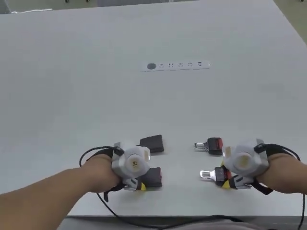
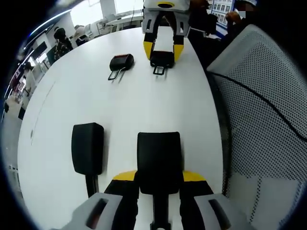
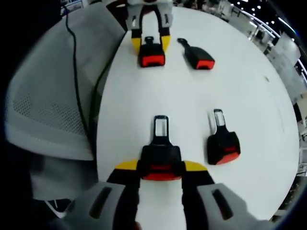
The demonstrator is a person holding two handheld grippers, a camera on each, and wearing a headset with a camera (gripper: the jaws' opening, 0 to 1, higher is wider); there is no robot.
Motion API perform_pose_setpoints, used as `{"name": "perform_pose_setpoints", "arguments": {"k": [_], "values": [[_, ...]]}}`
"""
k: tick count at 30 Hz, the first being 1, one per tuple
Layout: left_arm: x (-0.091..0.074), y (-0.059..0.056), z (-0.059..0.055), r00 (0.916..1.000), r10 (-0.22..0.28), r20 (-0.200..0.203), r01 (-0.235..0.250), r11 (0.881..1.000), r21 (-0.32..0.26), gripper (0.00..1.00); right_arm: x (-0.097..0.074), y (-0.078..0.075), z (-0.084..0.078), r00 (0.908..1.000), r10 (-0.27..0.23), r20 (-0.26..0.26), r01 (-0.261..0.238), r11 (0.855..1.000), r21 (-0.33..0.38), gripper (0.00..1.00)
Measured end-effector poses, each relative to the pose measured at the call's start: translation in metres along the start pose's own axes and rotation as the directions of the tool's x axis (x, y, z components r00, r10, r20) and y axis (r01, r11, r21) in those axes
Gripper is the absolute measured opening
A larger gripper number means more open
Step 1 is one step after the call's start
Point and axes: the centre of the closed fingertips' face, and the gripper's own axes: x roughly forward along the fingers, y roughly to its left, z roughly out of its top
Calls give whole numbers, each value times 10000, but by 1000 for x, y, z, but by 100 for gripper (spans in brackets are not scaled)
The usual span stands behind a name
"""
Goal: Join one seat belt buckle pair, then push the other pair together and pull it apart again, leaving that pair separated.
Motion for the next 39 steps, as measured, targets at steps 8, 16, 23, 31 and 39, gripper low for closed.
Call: {"name": "perform_pose_setpoints", "arguments": {"k": [8, 16, 23, 31, 39], "values": [[2, 0, 2, 9994, -101, -336, 109, 9996, 262, 33, 1, 0, 0, 10000, -14, -49, 14, 10000, 18, 33], [3, 0, 1, 9993, -108, -360, 118, 9996, 260, 33, 2, -1, -1, 10000, -53, -64, 53, 10000, 24, 33], [3, 0, 1, 9988, -166, -458, 182, 9992, 353, 33, 3, -3, 2, 9999, -119, 118, 116, 9996, 251, 33], [3, 0, 1, 9984, -232, -510, 258, 9984, 505, 33, 7, -4, 14, 9997, -95, 228, 94, 9999, 47, 33], [3, 0, 0, 9984, -184, -530, 207, 9989, 416, 33, 16, -2, 42, 9984, -10, 569, 19, 9999, -156, 33]]}}
